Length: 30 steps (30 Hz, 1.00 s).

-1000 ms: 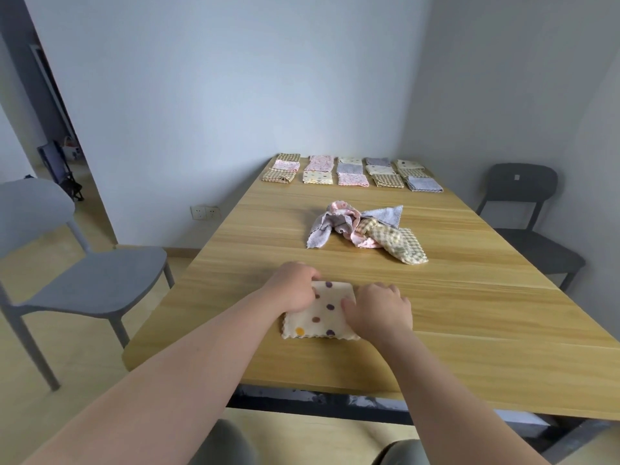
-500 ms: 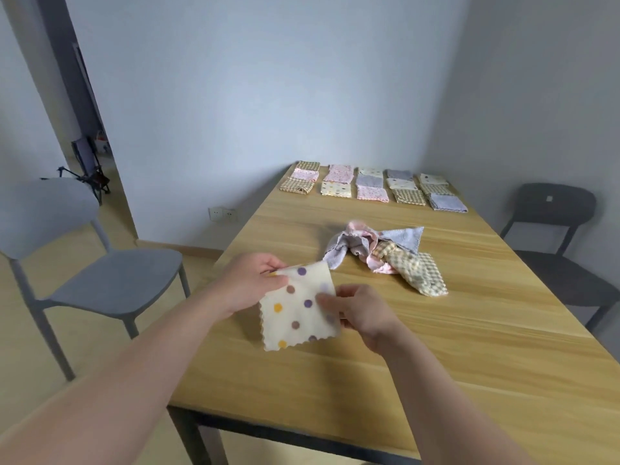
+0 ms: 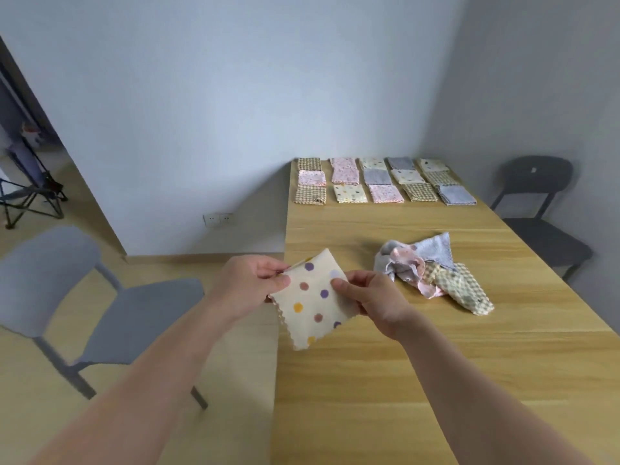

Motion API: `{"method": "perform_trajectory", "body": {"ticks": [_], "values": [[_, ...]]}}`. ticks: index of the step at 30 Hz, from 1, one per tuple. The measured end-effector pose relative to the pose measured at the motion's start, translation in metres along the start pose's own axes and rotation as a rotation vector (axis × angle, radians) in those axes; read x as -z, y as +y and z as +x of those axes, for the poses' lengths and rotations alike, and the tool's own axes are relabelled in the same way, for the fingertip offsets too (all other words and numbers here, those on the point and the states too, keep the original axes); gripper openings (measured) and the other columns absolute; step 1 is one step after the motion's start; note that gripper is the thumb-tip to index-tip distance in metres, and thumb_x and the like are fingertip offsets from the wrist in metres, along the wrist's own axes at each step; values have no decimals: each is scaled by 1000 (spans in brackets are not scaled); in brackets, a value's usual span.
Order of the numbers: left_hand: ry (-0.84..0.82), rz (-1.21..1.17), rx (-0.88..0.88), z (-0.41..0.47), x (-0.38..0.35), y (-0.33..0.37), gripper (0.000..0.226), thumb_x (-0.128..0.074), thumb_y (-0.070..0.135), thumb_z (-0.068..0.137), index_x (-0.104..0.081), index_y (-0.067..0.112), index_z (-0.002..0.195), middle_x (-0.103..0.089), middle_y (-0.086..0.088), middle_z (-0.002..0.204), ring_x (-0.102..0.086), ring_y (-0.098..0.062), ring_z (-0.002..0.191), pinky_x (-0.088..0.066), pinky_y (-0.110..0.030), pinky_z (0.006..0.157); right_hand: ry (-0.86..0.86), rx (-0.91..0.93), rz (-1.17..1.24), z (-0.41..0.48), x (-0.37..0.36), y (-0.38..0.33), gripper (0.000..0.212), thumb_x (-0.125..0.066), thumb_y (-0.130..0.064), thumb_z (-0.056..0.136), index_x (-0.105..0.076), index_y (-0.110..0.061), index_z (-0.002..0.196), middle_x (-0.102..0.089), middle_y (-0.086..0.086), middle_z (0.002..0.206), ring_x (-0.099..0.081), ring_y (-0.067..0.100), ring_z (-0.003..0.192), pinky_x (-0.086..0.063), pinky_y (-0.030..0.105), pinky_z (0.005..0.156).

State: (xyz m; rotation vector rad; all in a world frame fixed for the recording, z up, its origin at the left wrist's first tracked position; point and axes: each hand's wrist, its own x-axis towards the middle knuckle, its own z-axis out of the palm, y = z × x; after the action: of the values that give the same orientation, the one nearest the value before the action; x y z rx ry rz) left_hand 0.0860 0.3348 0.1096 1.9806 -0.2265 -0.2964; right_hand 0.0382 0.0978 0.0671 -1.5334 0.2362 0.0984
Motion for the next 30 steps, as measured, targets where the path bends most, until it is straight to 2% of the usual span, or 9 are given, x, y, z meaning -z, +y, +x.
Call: {"method": "perform_trajectory", "body": {"ticks": [4, 7, 9, 14, 18, 24, 27, 29, 30], "values": [[-186, -92, 79, -17, 77, 68, 28, -75, 9, 89, -72, 10, 117, -78, -6, 104, -75, -24, 96, -61, -44, 87, 77, -72, 86, -34, -51, -90, 24, -78, -28, 87, -74, -8, 98, -75, 14, 98, -67, 28, 85, -55, 37, 67], [-323, 23, 42, -24, 106, 107, 22, -72, 33, 93, -74, 15, 105, -76, 5, 89, -73, -14, 78, -57, -27, 68, 93, -82, 83, -48, -78, -125, 26, -76, -25, 90, -74, -5, 105, -76, 16, 102, -70, 28, 85, -56, 37, 67], [-374, 150, -3, -23, 118, 120, 35, -64, 43, 97, -67, 11, 84, -62, 7, 68, -56, -10, 58, -44, -22, 56, 101, -87, 99, -53, -95, -136, 25, -75, -23, 90, -74, -3, 106, -76, 15, 97, -70, 27, 81, -56, 37, 63], [-318, 407, -123, 5, 142, 111, 47, -59, 33, 101, -41, 21, 58, -34, 12, 51, -33, -7, 47, -28, -28, 53, 139, -150, 245, -41, -122, -130, 26, -80, -26, 84, -74, -6, 100, -74, 14, 95, -67, 25, 79, -55, 37, 67], [-309, 421, -130, 54, 150, 92, 44, -59, 30, 101, -46, 26, 59, -39, 12, 54, -36, -8, 51, -28, -29, 55, 106, -253, 444, -2, -132, -106, 35, -78, -17, 86, -70, -1, 115, -70, 15, 102, -65, 28, 92, -56, 43, 88], [-371, 484, -104, 166, 139, 77, 38, -61, 33, 99, -52, 27, 63, -44, 13, 51, -40, -6, 50, -32, -28, 55, 187, -360, 597, 92, -124, -75, 29, -75, -3, 87, -67, -1, 114, -72, 17, 102, -67, 30, 87, -58, 40, 83], [-439, 460, -50, 207, 135, 75, 18, -66, 35, 96, -66, 27, 79, -67, 14, 70, -58, -6, 62, -45, -27, 62, 233, -411, 619, 129, -120, -73, 26, -70, -5, 92, -65, -2, 117, -72, 18, 104, -68, 32, 88, -59, 45, 87], [-473, 488, -26, 244, 129, 75, 3, -69, 29, 92, -69, 26, 93, -75, 12, 88, -69, -12, 81, -53, -33, 78, 282, -427, 601, 155, -116, -75, 26, -68, -7, 94, -64, -3, 119, -73, 17, 107, -70, 33, 92, -59, 46, 89], [-481, 492, -17, 259, 126, 75, 10, -69, 25, 90, -67, 25, 100, -74, 12, 94, -70, -14, 89, -54, -34, 84, 310, -431, 593, 164, -114, -77, 25, -68, -8, 95, -63, -3, 119, -73, 17, 106, -70, 33, 92, -60, 45, 86]]}}
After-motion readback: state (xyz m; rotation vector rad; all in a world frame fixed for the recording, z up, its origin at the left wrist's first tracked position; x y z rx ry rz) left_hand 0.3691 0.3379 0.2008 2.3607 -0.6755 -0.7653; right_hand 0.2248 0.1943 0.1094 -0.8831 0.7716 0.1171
